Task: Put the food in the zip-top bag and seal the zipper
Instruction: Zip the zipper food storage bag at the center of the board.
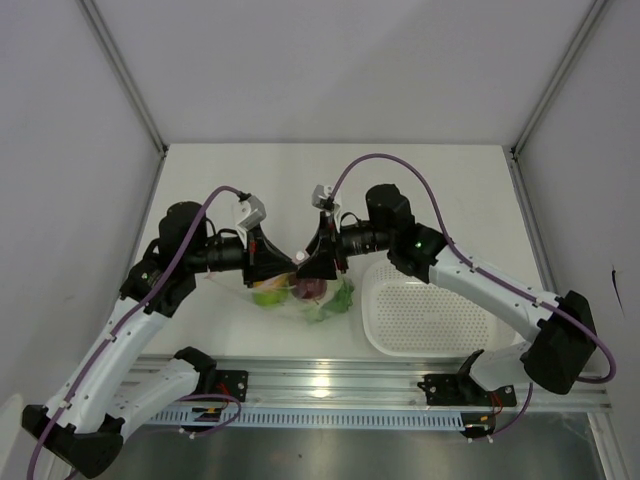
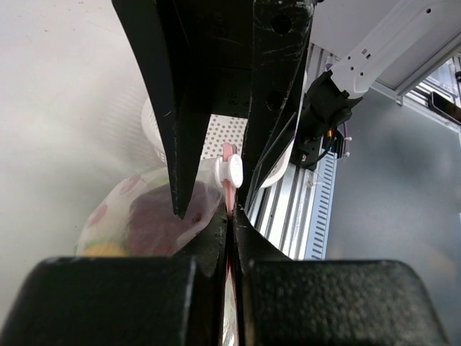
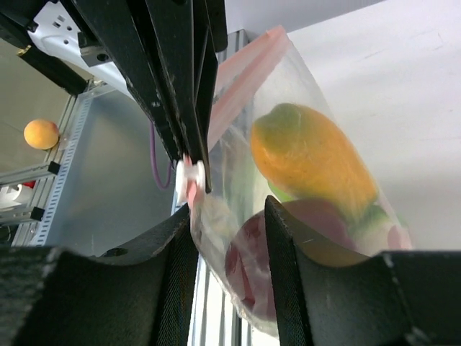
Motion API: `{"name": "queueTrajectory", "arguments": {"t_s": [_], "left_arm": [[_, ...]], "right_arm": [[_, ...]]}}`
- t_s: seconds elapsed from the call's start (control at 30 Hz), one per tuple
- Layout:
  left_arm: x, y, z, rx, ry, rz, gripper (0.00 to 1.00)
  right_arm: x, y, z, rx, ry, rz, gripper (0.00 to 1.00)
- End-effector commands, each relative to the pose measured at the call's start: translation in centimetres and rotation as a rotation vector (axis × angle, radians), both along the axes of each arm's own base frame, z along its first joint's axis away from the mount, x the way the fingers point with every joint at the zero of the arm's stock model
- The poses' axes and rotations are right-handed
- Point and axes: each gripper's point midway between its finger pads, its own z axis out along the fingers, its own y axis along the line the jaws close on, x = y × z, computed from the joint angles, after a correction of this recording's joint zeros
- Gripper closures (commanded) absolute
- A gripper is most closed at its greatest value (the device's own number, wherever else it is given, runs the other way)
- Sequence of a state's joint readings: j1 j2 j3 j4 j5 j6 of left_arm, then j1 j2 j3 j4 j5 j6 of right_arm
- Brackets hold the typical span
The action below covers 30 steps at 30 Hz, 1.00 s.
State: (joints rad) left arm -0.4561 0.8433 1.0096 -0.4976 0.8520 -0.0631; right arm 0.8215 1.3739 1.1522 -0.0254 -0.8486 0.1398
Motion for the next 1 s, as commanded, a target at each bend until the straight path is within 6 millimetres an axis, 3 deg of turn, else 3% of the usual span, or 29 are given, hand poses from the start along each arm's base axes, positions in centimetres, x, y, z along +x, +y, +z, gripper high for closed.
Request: {"name": "queueTrajectory", "arguments": {"t_s": [0.0, 0.07, 0.17, 0.23, 0.27, 0.33, 0.37, 0.4, 0.47, 0.5, 0.53, 0.73, 0.97], "left_arm": [[-0.9, -0.1, 2.1, -0.037, -0.045, -0.036, 0.99], [-0.8, -0.1, 1.9, -0.031, -0.040, -0.034, 0.99], [-0.9, -0.1, 2.0, -0.031, -0.042, -0.033, 0.99], [-0.9, -0.1, 2.2, -0.035, -0.047, -0.032, 0.99], [-0.9, 0.0, 2.3, -0.036, -0.048, -0.032, 0.99], [-1.0, 0.0, 2.7, -0.042, -0.058, -0.030, 0.98], [-0.9, 0.0, 2.5, -0.040, -0.049, -0.023, 0.92], [-0.7, 0.1, 2.6, -0.040, -0.055, -0.008, 0.69], [-0.8, 0.1, 2.9, -0.047, -0.054, -0.003, 0.56], [-0.7, 0.1, 3.0, -0.055, -0.052, 0.001, 0.45], [-0.8, 0.1, 3.3, -0.062, -0.059, 0.002, 0.41], [-0.1, -0.1, 3.9, -0.068, 0.000, 0.036, 0.39], [0.5, -0.6, 3.6, -0.077, 0.039, 0.034, 0.49]], "right_arm": [[-0.2, 0.7, 3.0, 0.079, -0.040, 0.061, 0.57], [-0.2, 0.9, 3.0, 0.078, -0.034, 0.070, 0.58], [-0.2, 1.0, 2.5, 0.065, -0.021, 0.082, 0.68], [-0.4, 1.1, 2.1, 0.061, -0.011, 0.095, 0.83], [-0.5, 1.1, 2.0, 0.060, -0.004, 0.102, 1.00], [-0.6, 1.1, 2.0, 0.064, -0.003, 0.108, 1.00], [-0.6, 1.1, 2.2, 0.067, -0.010, 0.104, 1.00], [-0.7, 1.1, 2.2, 0.067, -0.012, 0.102, 1.00], [-0.9, 1.0, 2.4, 0.071, -0.024, 0.104, 1.00], [-1.0, 1.0, 2.3, 0.067, -0.028, 0.103, 1.00], [-0.9, 1.0, 2.1, 0.061, -0.032, 0.094, 1.00], [-1.6, 0.8, 1.8, 0.045, -0.085, 0.073, 1.00], [-2.0, 0.8, 1.9, 0.043, -0.108, 0.071, 1.00]]}}
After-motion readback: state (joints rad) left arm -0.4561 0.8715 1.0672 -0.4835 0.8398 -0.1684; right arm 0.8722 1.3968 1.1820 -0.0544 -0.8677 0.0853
